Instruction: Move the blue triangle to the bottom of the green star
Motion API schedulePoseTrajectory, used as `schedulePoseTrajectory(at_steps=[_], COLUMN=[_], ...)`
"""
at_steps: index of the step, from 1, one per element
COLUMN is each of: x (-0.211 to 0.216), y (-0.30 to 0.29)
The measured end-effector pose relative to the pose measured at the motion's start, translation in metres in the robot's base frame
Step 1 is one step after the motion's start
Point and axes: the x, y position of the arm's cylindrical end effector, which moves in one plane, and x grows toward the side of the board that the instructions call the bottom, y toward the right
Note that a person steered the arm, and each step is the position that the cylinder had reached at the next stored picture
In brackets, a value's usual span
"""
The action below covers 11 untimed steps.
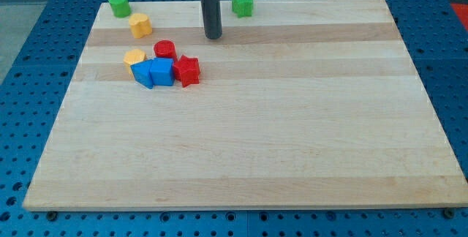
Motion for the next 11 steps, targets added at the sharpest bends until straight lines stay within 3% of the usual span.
schedulePoseTrajectory(at_steps=[3, 7, 9, 11], x=[0.000, 0.005, 0.076, 0.126], y=[-0.045, -0.163, -0.202, -0.129])
